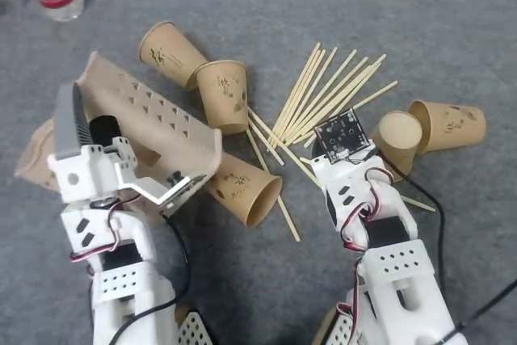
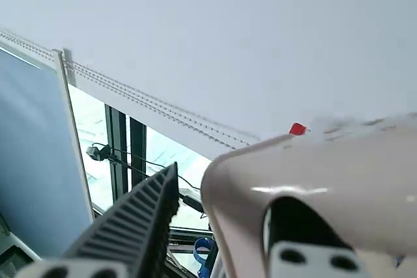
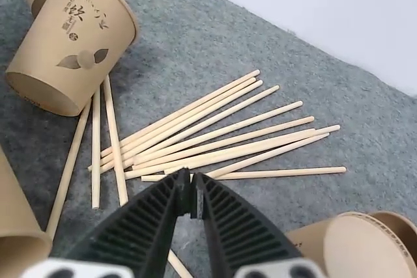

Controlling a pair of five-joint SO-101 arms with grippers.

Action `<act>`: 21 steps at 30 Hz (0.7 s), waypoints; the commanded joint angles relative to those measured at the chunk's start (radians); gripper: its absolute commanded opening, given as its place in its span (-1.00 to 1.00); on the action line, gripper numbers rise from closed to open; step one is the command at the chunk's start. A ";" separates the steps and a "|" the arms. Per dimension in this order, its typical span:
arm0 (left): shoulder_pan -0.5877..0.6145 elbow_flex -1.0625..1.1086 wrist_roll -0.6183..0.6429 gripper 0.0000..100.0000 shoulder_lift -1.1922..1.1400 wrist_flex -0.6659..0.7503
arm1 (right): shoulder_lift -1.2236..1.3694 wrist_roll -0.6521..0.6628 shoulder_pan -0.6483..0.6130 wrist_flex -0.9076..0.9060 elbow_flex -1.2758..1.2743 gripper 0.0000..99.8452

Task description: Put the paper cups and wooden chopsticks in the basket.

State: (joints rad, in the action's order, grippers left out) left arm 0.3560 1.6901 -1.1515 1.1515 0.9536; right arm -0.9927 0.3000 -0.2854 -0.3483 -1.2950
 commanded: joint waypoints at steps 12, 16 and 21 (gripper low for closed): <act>0.163 -0.097 -0.316 -0.61 -0.002 -0.253 | -0.008 -0.002 0.018 0.022 -0.052 -0.98; 0.207 -0.163 -0.315 -0.61 -0.002 -0.446 | -0.008 -0.002 0.010 0.022 -0.054 -0.98; 0.147 -0.114 -0.264 -0.61 0.006 -0.480 | -0.008 -0.002 0.010 0.022 -0.055 -0.98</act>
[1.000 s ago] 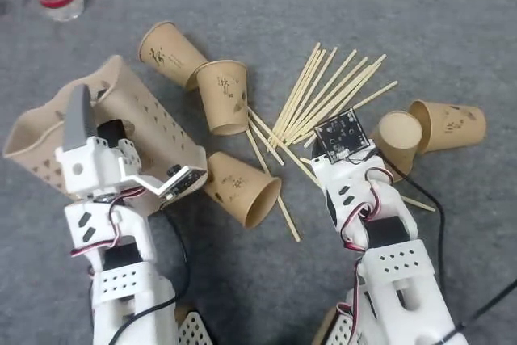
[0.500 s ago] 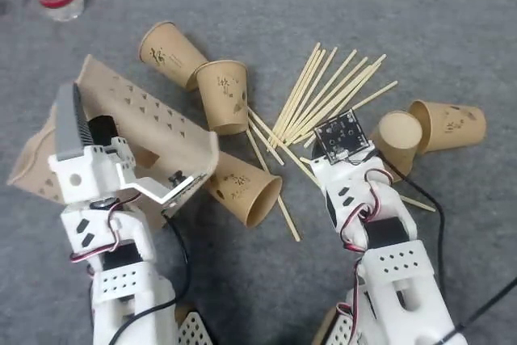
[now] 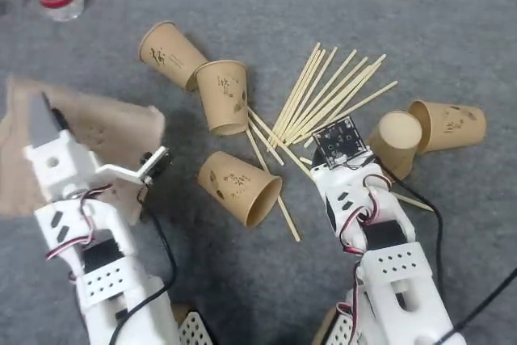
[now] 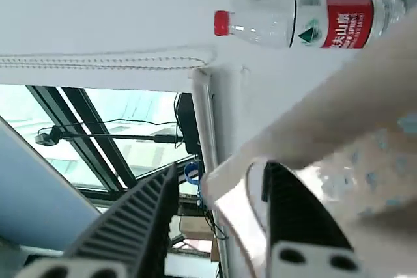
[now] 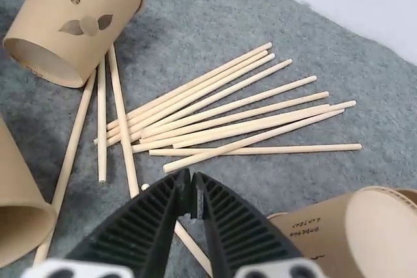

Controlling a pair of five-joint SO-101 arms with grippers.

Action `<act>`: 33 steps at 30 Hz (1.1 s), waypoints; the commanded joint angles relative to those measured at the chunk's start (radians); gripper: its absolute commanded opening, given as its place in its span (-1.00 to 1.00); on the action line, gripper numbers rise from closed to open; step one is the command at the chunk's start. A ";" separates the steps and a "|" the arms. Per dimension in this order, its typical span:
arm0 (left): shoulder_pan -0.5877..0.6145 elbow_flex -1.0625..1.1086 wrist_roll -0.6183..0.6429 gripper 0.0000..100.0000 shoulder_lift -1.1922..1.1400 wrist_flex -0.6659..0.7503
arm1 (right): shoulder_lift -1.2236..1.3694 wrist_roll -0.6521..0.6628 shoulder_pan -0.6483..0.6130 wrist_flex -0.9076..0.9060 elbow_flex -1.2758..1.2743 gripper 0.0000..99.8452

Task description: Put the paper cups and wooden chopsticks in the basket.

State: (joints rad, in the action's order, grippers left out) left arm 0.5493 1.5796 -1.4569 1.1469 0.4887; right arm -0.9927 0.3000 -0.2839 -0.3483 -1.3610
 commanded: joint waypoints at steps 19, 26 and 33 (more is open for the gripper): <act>0.132 0.035 0.523 -0.61 0.003 0.183 | -0.008 -0.002 0.008 0.022 0.009 -0.98; 0.362 -0.315 0.996 -0.61 0.003 -0.402 | -0.008 -0.002 0.008 0.022 0.009 -0.98; 0.350 -0.608 1.174 -0.61 0.002 -0.965 | -0.002 -0.002 0.008 0.022 0.009 -0.98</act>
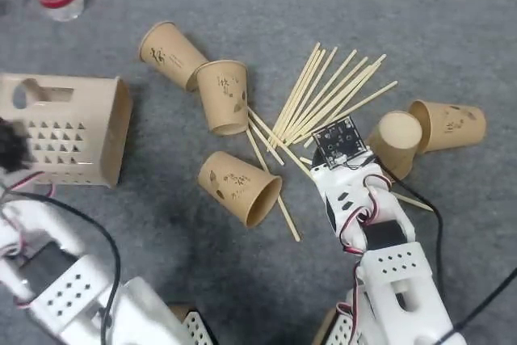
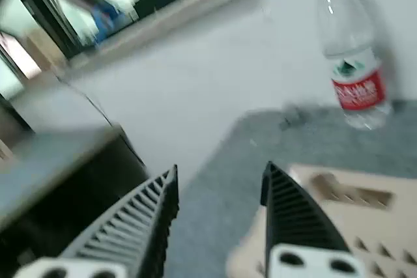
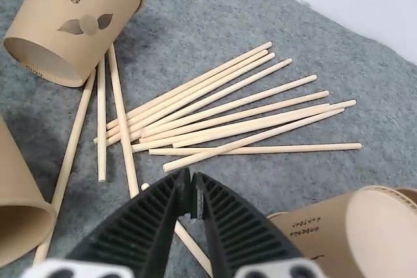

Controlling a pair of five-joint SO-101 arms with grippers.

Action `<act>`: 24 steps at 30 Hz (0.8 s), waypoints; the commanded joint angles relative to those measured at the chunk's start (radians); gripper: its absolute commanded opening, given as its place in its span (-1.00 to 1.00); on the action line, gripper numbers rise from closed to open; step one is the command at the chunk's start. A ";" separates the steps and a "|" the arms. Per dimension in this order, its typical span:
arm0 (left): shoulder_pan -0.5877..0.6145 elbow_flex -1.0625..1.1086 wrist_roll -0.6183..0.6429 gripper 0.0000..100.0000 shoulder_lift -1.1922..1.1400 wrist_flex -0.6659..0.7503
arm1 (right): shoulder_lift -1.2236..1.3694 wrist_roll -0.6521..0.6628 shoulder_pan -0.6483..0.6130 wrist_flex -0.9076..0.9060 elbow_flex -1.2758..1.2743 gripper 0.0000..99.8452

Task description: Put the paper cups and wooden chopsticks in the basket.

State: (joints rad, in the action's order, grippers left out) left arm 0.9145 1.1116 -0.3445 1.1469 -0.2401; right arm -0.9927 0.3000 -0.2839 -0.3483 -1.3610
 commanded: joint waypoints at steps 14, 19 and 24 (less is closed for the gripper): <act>-0.012 -0.168 0.069 -0.98 0.000 -0.275 | 0.001 -0.002 0.008 0.022 0.006 -0.98; -0.011 -0.341 0.170 -0.98 -0.124 -0.339 | 0.001 -0.002 0.008 0.022 0.003 -0.98; -0.012 -0.710 0.180 -0.98 -0.407 -0.479 | -0.008 -0.002 0.008 0.105 -0.048 -0.98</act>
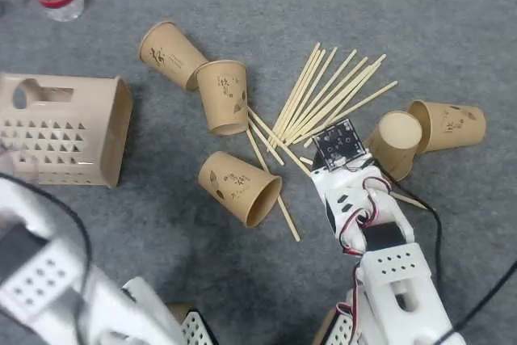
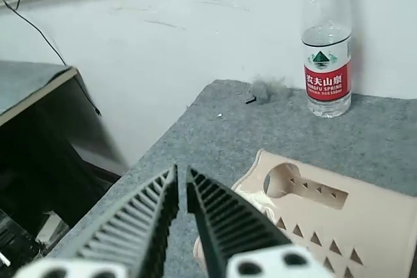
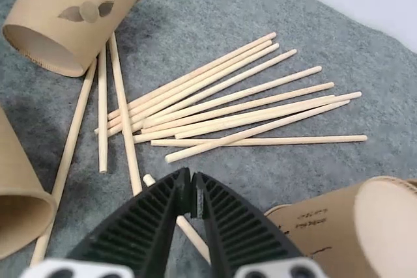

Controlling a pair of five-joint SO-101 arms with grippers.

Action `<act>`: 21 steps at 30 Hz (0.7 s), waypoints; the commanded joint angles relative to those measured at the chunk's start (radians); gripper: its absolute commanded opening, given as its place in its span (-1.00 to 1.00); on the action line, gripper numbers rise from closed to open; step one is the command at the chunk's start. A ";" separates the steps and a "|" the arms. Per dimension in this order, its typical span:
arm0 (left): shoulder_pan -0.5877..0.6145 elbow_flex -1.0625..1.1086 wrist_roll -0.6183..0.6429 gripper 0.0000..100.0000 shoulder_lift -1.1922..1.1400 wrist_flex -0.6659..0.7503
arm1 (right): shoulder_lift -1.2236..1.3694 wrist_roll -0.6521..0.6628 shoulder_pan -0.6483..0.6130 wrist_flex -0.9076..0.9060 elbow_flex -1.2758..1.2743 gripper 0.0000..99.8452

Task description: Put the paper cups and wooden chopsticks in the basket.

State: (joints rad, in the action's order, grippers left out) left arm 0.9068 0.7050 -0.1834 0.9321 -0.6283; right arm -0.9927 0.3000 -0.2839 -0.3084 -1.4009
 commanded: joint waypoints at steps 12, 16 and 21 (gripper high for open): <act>0.078 -0.842 0.017 -0.97 -0.816 -0.141 | -0.008 -0.002 0.008 0.174 -0.064 -0.98; 0.117 -1.006 0.017 -0.97 -1.059 -0.146 | -0.005 -0.002 0.008 0.177 -0.064 -0.98; 0.137 -1.205 0.015 -0.98 -1.320 -0.180 | -0.001 -0.002 0.008 0.179 -0.064 -0.98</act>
State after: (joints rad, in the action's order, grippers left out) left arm 1.0296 -0.3245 -0.1757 -0.2309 -0.7710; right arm -0.9927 0.3000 -0.2839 -0.1534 -1.4745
